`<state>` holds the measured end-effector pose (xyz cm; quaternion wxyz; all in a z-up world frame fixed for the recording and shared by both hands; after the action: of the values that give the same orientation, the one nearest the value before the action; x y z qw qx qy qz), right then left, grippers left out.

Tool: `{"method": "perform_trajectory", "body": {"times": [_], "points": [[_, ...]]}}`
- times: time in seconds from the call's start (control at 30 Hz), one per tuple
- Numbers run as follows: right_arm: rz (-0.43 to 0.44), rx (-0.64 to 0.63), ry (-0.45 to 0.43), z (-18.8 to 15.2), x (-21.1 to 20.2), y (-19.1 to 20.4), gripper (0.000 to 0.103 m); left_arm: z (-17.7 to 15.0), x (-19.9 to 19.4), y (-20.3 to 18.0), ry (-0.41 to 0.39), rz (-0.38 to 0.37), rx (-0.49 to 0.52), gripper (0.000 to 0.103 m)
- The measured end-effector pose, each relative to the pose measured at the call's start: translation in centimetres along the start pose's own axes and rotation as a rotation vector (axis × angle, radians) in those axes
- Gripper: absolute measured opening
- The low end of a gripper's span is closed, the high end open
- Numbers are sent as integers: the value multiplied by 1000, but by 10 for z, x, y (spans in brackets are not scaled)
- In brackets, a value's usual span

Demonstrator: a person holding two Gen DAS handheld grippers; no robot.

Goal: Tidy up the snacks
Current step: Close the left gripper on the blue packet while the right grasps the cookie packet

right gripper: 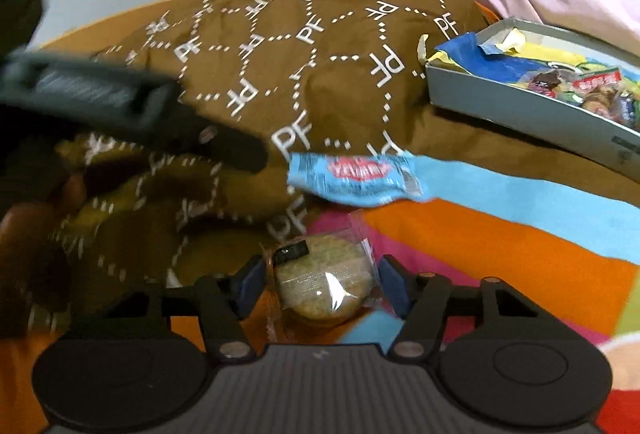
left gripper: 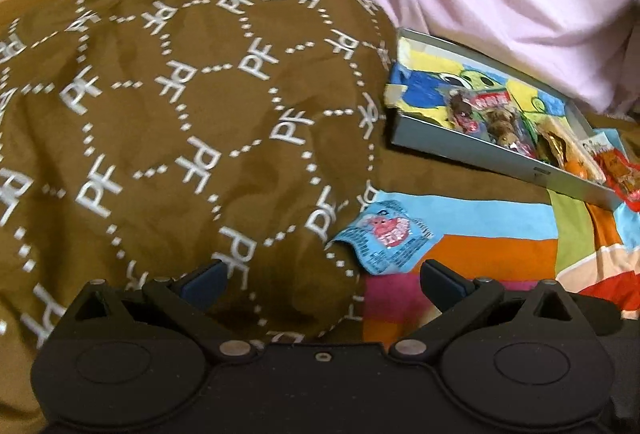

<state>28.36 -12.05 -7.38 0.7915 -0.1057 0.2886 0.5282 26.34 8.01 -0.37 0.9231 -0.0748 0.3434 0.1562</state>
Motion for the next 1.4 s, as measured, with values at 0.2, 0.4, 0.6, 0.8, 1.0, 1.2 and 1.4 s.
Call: {"method": "perform_trajectory", "body": {"times": [0.2, 0.4, 0.6, 0.8, 1.0, 1.2, 1.4], "points": [[-47, 52, 48, -14, -29, 1, 61, 9, 12, -24, -24, -47, 90, 102], [-104, 148, 65, -24, -59, 9, 61, 14, 34, -41, -36, -104, 112, 102], [-93, 182, 51, -25, -64, 7, 61, 24, 41, -62, -66, -156, 271, 102], [-63, 249, 20, -26, -57, -17, 61, 31, 69, -71, 86, -224, 363, 101], [-45, 278, -15, -28, -58, -29, 61, 39, 85, -62, 161, -282, 345, 102], [-30, 285, -26, -28, -57, -34, 61, 42, 87, -63, 225, -326, 403, 101], [-28, 292, -27, -28, -58, -34, 62, 34, 81, -68, 189, -280, 455, 88]]}}
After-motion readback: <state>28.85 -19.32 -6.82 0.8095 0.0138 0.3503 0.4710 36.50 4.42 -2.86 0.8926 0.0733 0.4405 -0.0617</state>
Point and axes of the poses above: each gripper's, at about its wrist camera, not at the fingertips, and x roughly the way its jaws point, y to its left, z to its top, the point moved 1 cm from there along x, roughly the way its jaws point, and after that the axes turned 12 degrees about z, right-handed, at the moved point
